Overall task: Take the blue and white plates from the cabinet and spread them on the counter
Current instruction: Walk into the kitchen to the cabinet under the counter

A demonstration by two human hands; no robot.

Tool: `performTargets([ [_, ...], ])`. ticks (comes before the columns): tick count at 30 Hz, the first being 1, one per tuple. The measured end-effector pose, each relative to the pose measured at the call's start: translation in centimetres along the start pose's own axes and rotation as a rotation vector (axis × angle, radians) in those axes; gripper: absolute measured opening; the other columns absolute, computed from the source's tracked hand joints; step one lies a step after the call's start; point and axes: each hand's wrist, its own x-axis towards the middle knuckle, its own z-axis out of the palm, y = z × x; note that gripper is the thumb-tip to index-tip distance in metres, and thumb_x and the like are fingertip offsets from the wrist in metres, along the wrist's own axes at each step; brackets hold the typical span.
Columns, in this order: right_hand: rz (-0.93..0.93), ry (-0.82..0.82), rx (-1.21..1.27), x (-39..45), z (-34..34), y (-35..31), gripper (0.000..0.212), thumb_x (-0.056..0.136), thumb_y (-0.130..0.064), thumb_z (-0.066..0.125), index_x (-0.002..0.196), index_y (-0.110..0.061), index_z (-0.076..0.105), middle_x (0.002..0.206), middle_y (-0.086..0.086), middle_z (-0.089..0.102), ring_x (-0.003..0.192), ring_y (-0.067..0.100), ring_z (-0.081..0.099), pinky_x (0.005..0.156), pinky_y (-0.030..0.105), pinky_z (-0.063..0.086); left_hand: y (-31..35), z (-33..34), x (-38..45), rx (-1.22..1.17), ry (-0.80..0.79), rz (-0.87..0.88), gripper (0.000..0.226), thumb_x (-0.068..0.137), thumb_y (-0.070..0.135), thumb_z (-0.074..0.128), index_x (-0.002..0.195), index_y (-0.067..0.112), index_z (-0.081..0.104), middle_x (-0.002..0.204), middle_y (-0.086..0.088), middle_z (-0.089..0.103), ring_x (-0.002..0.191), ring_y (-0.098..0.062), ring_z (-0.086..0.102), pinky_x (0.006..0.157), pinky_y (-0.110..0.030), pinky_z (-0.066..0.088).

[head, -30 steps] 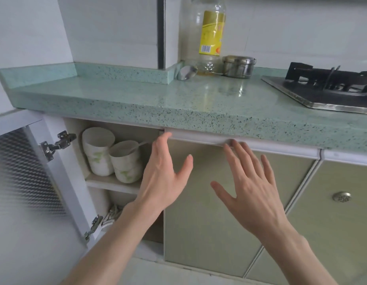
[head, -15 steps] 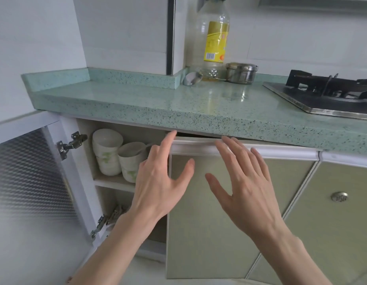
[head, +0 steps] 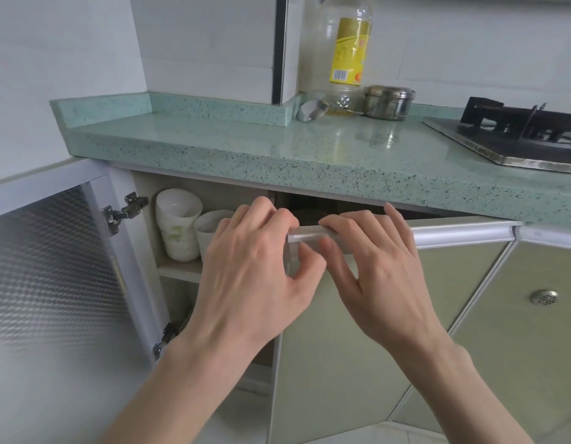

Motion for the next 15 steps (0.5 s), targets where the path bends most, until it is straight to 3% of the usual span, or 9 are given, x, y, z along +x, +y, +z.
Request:
performTargets([
  [2, -0.01, 0.019, 0.027, -0.3, -0.7, 0.1, 0.034, 0.109, -0.039, 0.042, 0.113, -0.021, 0.071, 0.109, -0.009, 0.069, 0.1, 0.02, 0.063, 0.115, 0.046, 0.036, -0.2, -0.6, -0.2, -0.044, 0.022, 0.059, 0.026, 0.089, 0.032, 0.051, 0.088, 0.016, 0.071, 0.085, 0.004, 0.06, 0.079, -0.02, 0.057, 0.07, -0.028, 0.039],
  [4, -0.018, 0.027, 0.085, -0.5, -1.7, 0.1, 0.039, 0.11, -0.037, 0.036, 0.104, -0.021, 0.072, 0.1, -0.008, 0.069, 0.09, 0.021, 0.061, 0.105, 0.042, 0.041, -0.8, -1.1, -0.8, -0.154, 0.018, 0.128, 0.028, 0.095, 0.028, 0.049, 0.092, 0.014, 0.074, 0.088, 0.005, 0.064, 0.081, -0.019, 0.061, 0.072, -0.034, 0.047],
  [8, -0.007, 0.02, 0.163, -0.4, -3.3, 0.3, 0.05, 0.111, -0.033, 0.034, 0.082, -0.015, 0.07, 0.075, -0.002, 0.062, 0.075, 0.027, 0.055, 0.091, 0.04, 0.042, -2.1, -1.4, -3.1, -0.336, -0.039, 0.165, 0.044, 0.107, 0.026, 0.034, 0.127, 0.01, 0.07, 0.109, 0.003, 0.067, 0.101, -0.018, 0.065, 0.086, -0.036, 0.051],
  [11, 0.023, 0.031, 0.208, -0.8, -4.1, 0.2, 0.051, 0.108, -0.03, 0.04, 0.069, -0.01, 0.064, 0.063, 0.0, 0.055, 0.069, 0.028, 0.051, 0.089, 0.034, 0.04, -3.1, -1.3, -4.2, -0.279, -0.111, 0.141, 0.047, 0.108, 0.026, 0.03, 0.138, 0.013, 0.064, 0.12, 0.006, 0.067, 0.113, -0.014, 0.062, 0.093, -0.03, 0.049],
  [15, 0.051, 0.032, 0.311, -2.5, -6.1, 0.3, 0.044, 0.1, -0.021, 0.057, 0.058, -0.009, 0.054, 0.058, -0.002, 0.052, 0.066, 0.022, 0.048, 0.083, 0.027, 0.037, -3.8, -1.4, -4.9, -0.058, -0.278, 0.178, 0.051, 0.106, 0.036, 0.036, 0.152, 0.021, 0.052, 0.147, 0.01, 0.058, 0.139, -0.009, 0.05, 0.116, -0.025, 0.037],
])
